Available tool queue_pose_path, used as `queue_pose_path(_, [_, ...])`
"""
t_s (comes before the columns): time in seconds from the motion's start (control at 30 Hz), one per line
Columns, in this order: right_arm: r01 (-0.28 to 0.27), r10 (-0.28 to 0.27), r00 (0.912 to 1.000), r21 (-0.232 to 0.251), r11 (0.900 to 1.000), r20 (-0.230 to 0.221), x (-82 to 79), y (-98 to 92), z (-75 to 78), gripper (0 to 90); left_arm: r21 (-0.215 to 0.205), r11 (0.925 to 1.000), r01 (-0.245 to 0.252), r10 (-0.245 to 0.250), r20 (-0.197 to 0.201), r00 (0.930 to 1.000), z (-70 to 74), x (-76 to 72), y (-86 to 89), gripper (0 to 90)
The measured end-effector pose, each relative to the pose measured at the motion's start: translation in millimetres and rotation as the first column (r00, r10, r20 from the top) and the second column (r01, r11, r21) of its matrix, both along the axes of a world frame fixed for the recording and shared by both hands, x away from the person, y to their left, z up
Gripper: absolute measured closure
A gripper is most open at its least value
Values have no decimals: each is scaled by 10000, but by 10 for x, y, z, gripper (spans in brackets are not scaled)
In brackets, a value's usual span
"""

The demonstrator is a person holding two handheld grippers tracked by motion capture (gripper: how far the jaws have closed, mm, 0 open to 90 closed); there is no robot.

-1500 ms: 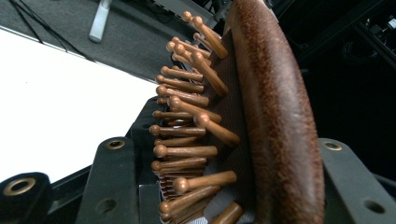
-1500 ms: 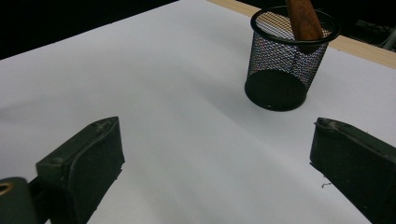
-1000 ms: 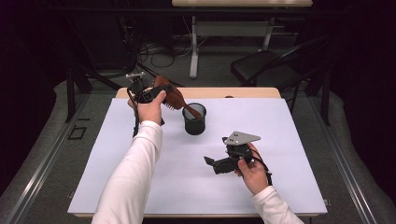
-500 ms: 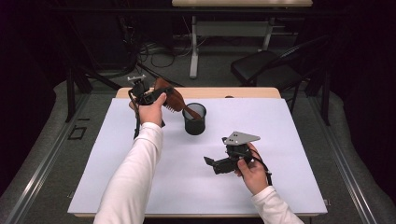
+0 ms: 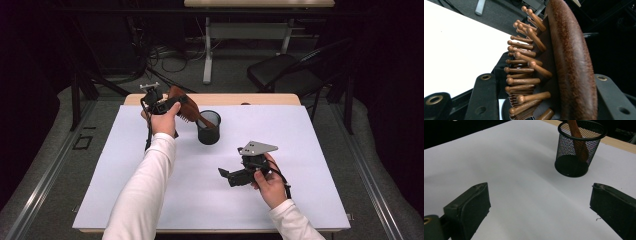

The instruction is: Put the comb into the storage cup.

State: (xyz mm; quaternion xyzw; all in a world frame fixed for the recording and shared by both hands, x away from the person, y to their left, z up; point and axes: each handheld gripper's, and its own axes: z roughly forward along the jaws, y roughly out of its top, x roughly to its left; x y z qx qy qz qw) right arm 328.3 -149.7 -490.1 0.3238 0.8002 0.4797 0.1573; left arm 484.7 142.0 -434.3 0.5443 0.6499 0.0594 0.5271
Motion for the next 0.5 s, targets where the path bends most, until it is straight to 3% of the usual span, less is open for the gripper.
queue_pose_path(0.5, [28, -28, 10000, -17, 10000, -22, 5, -1, -9, 27, 226, 9994, 261, -258, -120, 9996, -46, 13, -58, 483])
